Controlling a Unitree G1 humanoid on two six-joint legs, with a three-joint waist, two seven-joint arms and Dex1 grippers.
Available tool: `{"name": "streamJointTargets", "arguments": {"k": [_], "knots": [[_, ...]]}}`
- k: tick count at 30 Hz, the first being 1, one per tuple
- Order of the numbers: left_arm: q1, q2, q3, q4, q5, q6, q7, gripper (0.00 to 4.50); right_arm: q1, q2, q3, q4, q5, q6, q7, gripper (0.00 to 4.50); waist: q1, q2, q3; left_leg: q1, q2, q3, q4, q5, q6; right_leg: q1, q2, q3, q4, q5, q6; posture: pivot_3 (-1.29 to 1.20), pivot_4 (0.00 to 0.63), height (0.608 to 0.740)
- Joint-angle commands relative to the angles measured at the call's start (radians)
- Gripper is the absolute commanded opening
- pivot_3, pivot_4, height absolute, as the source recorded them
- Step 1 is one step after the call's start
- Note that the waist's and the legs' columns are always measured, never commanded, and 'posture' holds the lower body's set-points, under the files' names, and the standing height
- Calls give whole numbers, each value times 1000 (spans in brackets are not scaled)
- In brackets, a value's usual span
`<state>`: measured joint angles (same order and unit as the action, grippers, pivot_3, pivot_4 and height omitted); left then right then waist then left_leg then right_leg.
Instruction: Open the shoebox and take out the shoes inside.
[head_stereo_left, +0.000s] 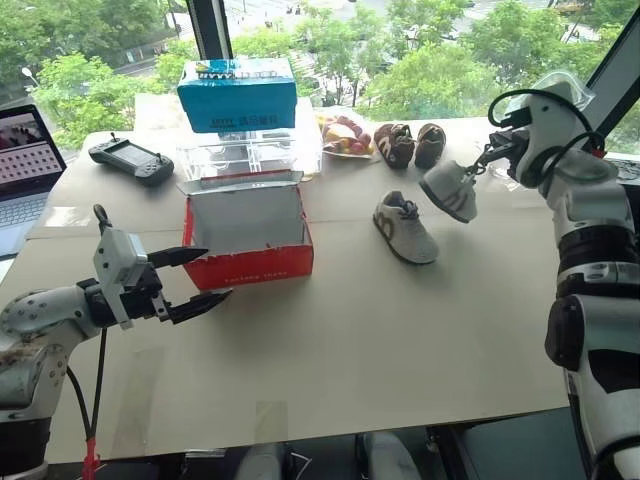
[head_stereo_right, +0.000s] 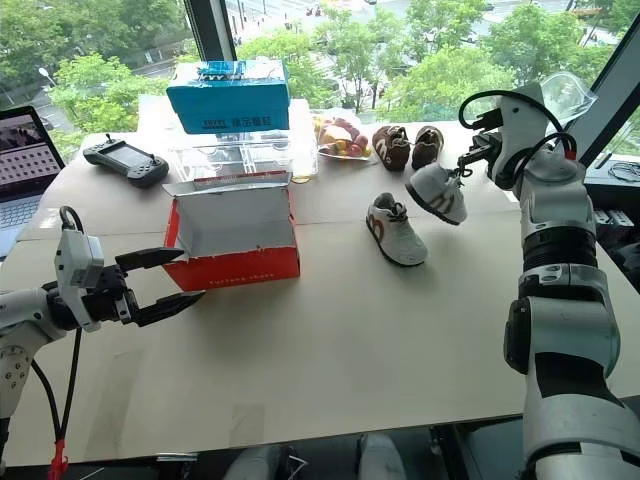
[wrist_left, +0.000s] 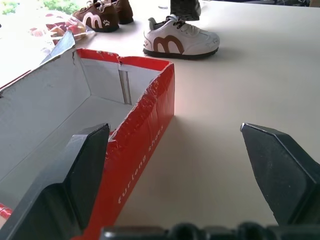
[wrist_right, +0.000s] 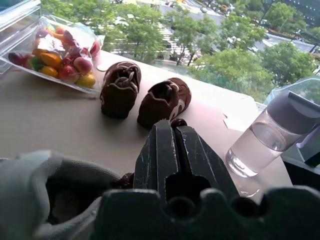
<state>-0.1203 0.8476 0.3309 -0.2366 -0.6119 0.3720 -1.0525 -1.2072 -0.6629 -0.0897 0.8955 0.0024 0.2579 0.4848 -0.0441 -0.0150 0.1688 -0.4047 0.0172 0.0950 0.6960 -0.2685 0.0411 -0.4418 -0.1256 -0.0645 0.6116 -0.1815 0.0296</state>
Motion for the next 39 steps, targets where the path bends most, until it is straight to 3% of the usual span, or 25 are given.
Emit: {"name": "streamJointTargets", "arguments": {"k": [1, 9, 21, 24, 26, 29, 33, 35, 39], "knots": [[-18, 4, 13, -22, -9, -12, -4, 4500, 46, -17, 13, -128, 6, 81, 49, 36, 1, 0, 0, 0, 0, 0, 0, 0, 0, 0, 0, 0, 0, 0, 0, 0, 150, 740], [-24, 9, 13, -14, -7, -11, -7, 4500, 102, -11, 2, -272, 31, 175, 63, 36, 7, 0, 0, -1, 0, -1, 1, 0, 0, 0, 0, -1, 0, 0, 0, 0, 150, 740], [-31, 1, 13, -16, -10, 3, 3, 4500, 154, 19, -30, -157, 52, 176, 20, 36, 3, 0, 0, 0, -1, -1, 1, 0, 0, 1, 0, -1, 0, 0, 0, 0, 150, 740], [-26, -2, 19, -21, -18, 14, 13, 4500, 159, 9, -43, -153, 59, 176, 17, 777, 3, 0, 0, 0, -1, 0, 1, 0, 0, 1, 0, -1, 0, 0, 0, 0, 150, 740], [-21, -2, 24, -21, -21, 17, 19, 4500, 159, -16, -50, -187, 71, 200, 42, 1518, 3, 0, 0, 0, 0, -1, 1, 0, 0, 1, 0, -1, 0, 0, 0, 0, 150, 740], [-44, -19, 45, 5, -19, 15, 63, 4500, 141, -61, -72, -314, 129, 378, 99, 2476, 5, 0, 0, 0, 0, -1, 1, 0, 0, 1, 0, -1, 0, 0, 0, 0, 150, 740], [-50, -38, 63, 16, -23, 23, 109, 4500, 155, -114, -71, -449, 135, 469, 110, 3849, 8, 0, 0, 0, 0, -1, 1, 0, 1, 1, 0, -1, 0, 0, 0, 0, 150, 740], [-48, -69, 80, 11, -31, 36, 170, 4500, 242, -147, -70, -555, 143, 488, 137, 4482, 9, 0, 0, 0, 0, -1, 1, -1, 1, 1, 0, -1, 0, 0, 0, 0, 150, 740], [-33, -153, 96, -23, -6, 36, 315, 4500, 444, -113, -144, -770, 226, 484, 154, 4482, 23, -4, -3, 0, 0, -2, 1, -1, 2, 3, 0, -2, -1, 0, 1, 0, 150, 740]]}}
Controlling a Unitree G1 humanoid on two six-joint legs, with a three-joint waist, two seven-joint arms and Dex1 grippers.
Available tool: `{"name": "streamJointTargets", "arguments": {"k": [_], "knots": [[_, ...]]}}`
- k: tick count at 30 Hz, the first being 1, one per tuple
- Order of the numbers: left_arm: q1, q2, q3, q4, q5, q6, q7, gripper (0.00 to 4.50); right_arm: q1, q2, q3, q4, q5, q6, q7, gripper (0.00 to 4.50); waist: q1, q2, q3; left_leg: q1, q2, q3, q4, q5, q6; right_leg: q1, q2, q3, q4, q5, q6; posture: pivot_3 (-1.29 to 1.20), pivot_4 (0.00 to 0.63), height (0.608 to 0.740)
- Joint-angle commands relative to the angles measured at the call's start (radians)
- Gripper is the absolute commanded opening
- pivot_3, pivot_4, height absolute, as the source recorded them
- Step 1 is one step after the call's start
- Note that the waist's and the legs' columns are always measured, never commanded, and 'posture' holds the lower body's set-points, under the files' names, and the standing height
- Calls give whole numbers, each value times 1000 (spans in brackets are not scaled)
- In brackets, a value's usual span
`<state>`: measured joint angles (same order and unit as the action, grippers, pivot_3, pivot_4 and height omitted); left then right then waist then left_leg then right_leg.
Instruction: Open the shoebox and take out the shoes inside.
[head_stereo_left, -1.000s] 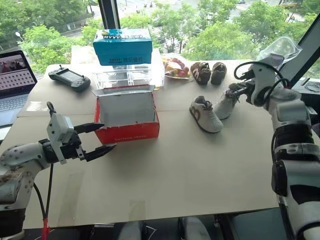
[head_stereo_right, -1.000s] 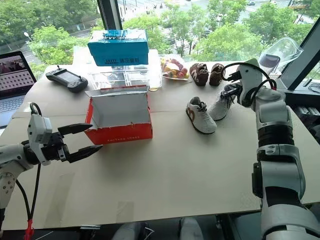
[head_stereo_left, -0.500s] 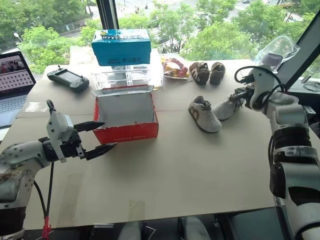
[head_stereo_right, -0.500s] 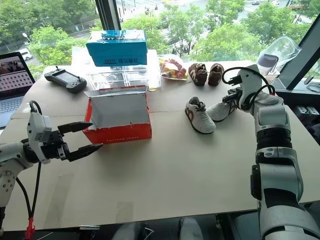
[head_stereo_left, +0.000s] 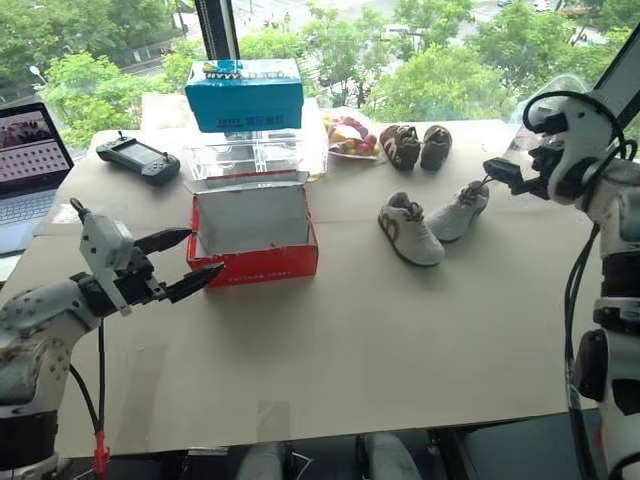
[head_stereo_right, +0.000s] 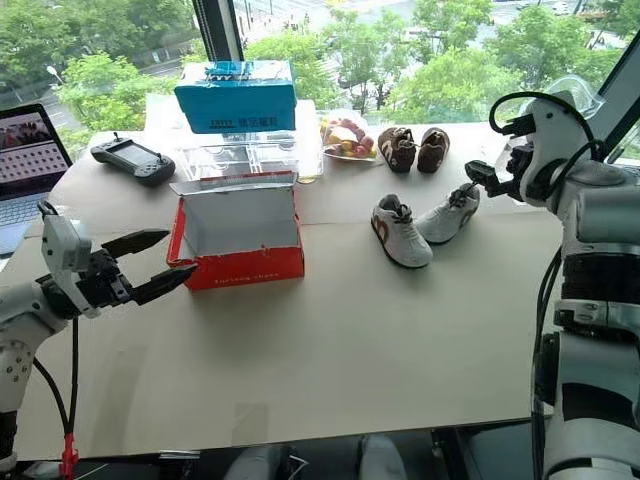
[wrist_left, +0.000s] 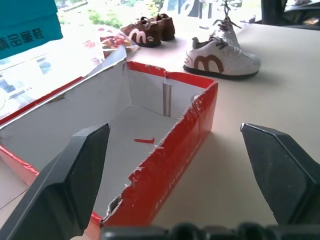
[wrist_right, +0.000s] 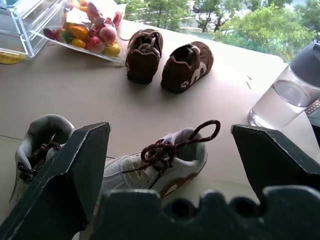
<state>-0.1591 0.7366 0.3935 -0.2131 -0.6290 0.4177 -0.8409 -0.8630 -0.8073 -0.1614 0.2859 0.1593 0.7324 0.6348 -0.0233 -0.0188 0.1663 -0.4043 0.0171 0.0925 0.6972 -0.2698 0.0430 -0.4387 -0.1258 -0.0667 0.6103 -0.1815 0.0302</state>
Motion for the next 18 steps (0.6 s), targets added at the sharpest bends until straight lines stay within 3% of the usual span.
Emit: {"name": "streamJointTargets", "arguments": {"k": [1, 4, 9, 12, 18], "knots": [[24, -68, 25, -67, 47, 3, 171, 4500, 184, 87, -144, -254, 155, 44, 10, 4482, 3, 0, 0, 0, 0, 0, 1, 0, 1, 0, 0, 0, 0, 0, 0, 0, 150, 740], [85, -150, 15, -137, 110, 13, 324, 4500, 392, 197, -223, -481, 251, 78, -22, 4482, 11, 0, 0, 0, 1, 0, 2, 0, 1, 1, 0, 1, 1, 1, 1, 0, 150, 740], [188, -341, -40, -217, 189, -24, 509, 4500, 656, 331, -116, -594, 75, -213, -176, 4482, 18, -2, -2, 1, -1, 0, 4, -2, 3, 2, -2, 1, 0, 1, 2, 0, 150, 740], [235, -407, -65, -226, 237, -53, 560, 4500, 719, 401, -72, -589, 4, -324, -258, 4482, 18, -3, -2, 2, -1, 0, 5, -2, 4, 3, -2, 3, -1, 1, 3, 0, 150, 740], [303, -448, -87, -195, 315, -136, 588, 4500, 763, 463, -25, -489, -67, -460, -333, 4482, 12, -3, -3, 8, -2, 0, 5, -5, 9, 6, -1, 4, 1, 1, 1, 0, 150, 740]]}}
